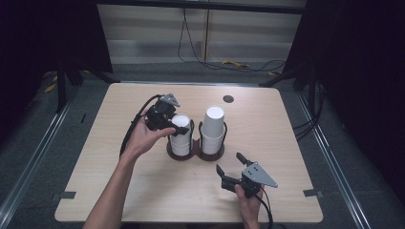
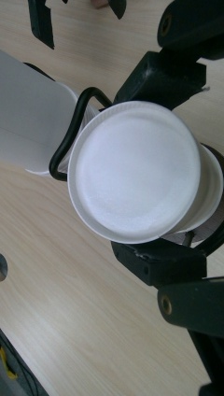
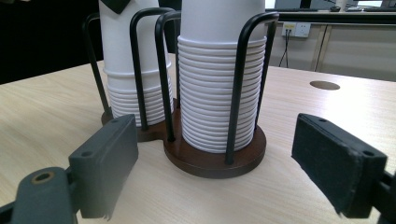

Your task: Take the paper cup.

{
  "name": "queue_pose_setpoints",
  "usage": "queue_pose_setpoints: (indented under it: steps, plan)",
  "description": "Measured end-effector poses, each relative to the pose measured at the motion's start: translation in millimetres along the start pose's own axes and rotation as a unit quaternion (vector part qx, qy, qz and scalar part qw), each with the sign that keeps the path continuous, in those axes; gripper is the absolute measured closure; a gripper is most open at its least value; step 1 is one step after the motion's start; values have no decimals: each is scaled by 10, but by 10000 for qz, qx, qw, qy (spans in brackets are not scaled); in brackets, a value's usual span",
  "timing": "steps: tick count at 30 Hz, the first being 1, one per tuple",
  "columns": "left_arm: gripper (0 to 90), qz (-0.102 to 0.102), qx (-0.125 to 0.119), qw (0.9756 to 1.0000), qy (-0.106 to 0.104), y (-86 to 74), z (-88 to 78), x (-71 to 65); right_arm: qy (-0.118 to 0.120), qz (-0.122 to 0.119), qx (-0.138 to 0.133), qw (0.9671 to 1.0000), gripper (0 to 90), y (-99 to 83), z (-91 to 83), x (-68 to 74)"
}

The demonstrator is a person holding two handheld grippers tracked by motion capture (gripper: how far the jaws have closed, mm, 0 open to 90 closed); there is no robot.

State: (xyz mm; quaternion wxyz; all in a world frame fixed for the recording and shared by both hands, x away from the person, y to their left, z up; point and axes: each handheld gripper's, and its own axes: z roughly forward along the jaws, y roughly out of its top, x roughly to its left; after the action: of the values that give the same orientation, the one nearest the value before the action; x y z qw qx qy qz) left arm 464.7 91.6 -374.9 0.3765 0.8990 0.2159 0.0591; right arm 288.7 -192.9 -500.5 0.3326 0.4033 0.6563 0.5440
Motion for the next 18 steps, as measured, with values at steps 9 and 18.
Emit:
queue_pose_setpoints:
  steps: [9, 18]
  plan:
    - [330, 57, -266, 9996, 104, 11, -72, -14, 4, 7, -1, 10000, 140, 0, -4, -1]
    - [333, -44, -491, 9987, 117, 27, -151, -29, 5, 6, 0, 10000, 140, 0, -3, -2]
